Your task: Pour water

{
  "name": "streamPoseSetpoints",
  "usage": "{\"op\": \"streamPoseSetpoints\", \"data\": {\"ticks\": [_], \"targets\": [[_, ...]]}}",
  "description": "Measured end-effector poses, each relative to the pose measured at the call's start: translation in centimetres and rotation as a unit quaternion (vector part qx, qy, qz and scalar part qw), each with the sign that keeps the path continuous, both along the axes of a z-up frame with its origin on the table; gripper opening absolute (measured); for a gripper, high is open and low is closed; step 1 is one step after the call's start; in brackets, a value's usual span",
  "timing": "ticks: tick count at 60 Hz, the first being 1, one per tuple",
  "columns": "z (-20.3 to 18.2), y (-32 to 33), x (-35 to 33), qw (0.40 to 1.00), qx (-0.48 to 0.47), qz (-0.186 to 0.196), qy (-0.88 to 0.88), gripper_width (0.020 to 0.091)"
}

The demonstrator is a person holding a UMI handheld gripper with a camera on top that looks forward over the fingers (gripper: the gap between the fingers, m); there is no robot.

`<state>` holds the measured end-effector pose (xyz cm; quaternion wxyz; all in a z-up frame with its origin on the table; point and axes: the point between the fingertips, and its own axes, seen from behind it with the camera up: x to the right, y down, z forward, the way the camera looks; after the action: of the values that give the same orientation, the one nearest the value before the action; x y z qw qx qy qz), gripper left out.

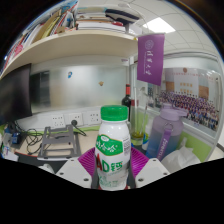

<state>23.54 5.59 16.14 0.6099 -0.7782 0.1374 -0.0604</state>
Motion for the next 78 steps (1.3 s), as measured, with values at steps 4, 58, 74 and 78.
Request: {"op": "streamPoseSetpoints", "data": {"ticks": [4,58,74,78], "targets": [[-1.1,0.4,0.1,1.0,0.003,-0.004,0.006,0.0438],[-9.5,-5.2,-3.6,0.991,-0.125,0.047,0.007,0.0841],[-9.1,-14.9,-7.3,0.962,-0.244,0.11,0.053,0.0833],[-7.7,-16.6,-7.7,0.958,-0.255,0.118,0.057,0.0831]]}}
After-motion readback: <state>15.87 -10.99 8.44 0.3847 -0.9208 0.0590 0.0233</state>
